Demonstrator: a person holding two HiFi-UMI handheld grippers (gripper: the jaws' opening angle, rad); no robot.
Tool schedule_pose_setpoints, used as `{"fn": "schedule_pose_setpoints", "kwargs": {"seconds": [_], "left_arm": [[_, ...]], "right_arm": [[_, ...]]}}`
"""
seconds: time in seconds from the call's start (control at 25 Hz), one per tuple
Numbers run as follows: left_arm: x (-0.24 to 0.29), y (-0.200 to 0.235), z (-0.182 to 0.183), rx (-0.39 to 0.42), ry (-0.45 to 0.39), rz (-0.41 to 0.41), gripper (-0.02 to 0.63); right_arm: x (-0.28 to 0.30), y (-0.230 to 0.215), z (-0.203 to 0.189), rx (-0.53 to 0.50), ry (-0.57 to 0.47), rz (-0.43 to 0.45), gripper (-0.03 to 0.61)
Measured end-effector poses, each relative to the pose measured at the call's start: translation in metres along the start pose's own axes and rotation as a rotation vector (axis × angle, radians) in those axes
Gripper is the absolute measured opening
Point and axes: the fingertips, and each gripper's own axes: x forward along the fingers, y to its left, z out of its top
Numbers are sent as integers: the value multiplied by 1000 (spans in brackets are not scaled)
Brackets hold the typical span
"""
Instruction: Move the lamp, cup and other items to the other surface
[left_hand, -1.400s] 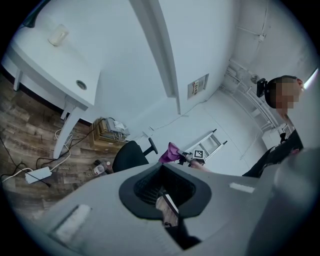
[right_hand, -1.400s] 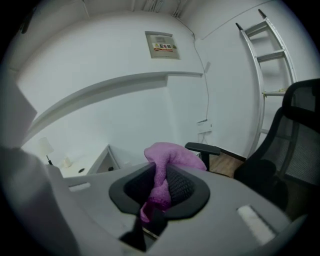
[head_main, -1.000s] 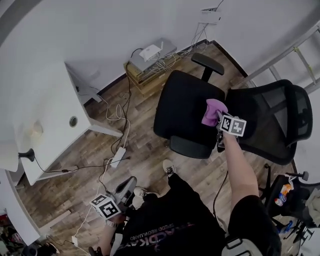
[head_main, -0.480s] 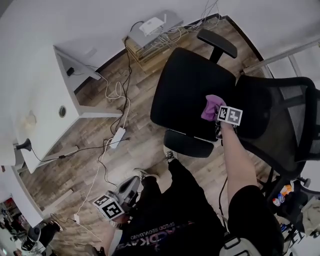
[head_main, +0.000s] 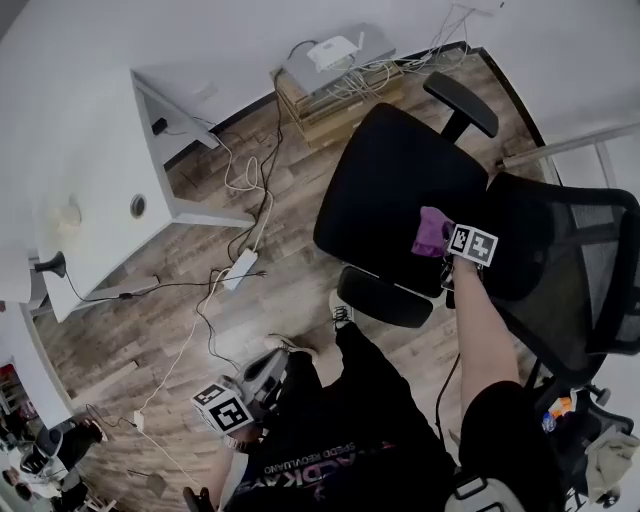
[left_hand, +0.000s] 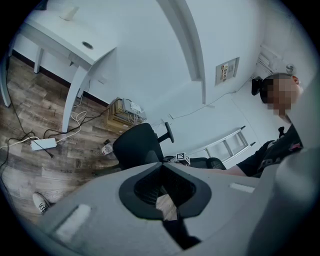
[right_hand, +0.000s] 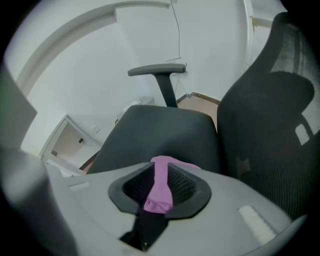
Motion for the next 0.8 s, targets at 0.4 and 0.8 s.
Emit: {"fn": "schedule_pose_setpoints", "kwargs": {"seconds": [0.4,0.8], "left_arm": [[-12,-9,16,15,-129,-42,-3],[-90,12,44,1,-353,-31,-3]], "right_arm": [[-85,101,105,-250,-219,213,3],[-250,418,76,-789,-401,740,3]]}}
